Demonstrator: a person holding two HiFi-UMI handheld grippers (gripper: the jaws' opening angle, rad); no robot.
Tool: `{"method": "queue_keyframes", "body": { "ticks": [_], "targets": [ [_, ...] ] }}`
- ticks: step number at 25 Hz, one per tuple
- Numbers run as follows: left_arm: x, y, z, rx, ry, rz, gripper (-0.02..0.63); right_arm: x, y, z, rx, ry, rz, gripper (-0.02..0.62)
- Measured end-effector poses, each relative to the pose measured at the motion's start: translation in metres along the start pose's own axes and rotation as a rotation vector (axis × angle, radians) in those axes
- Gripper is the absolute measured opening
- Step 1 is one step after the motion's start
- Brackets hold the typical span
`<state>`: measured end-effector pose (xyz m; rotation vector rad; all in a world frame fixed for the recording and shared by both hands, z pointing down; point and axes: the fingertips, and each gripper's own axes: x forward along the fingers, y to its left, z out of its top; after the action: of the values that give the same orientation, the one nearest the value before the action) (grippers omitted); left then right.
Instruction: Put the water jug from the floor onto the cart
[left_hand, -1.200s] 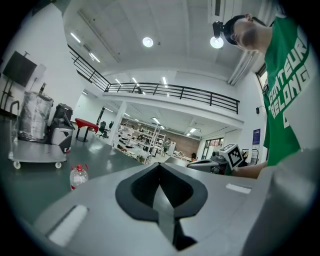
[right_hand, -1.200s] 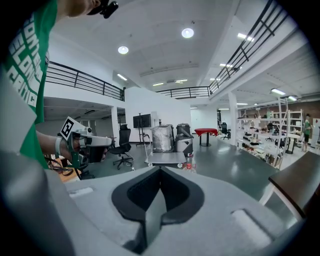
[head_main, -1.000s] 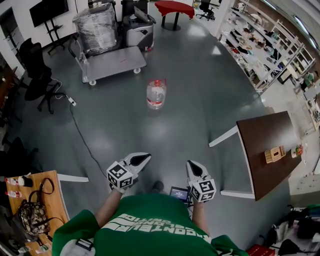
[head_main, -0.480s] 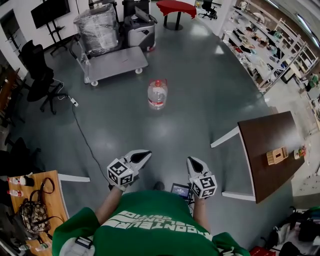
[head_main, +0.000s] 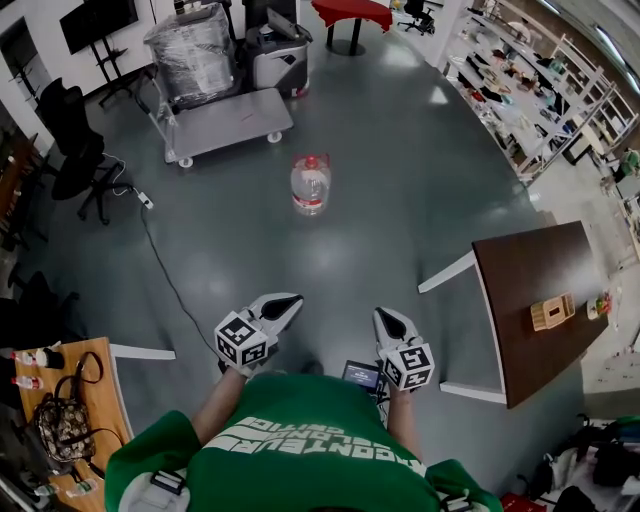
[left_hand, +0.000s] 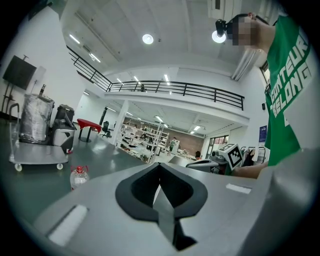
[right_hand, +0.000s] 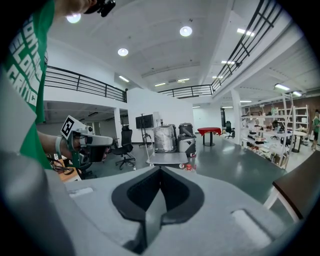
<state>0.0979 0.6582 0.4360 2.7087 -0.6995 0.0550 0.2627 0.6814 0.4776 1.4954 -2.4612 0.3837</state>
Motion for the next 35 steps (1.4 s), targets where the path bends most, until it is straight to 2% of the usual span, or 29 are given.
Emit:
{"method": "queue_keyframes", "body": {
  "ticks": [10,21,35],
  "targets": [
    [0.004,-0.001,-0.012,-0.028,0.018,0.025,0.012,0.003,-0.003,-0.008,-0.007,0.034,0.032,-0.007],
    [0.024,-0.012,-0.014,-0.029,0.032,-0.066,0.012,0.005,-0.006,-0.016,-0.010,0.081,0.044,-0.008],
    [0.016,0.005,-0.016,-0.046,0.053,-0.057,0.012,0.023,0.002,-0.023,0.007,0.115,0.066,-0.006]
  ]
}}
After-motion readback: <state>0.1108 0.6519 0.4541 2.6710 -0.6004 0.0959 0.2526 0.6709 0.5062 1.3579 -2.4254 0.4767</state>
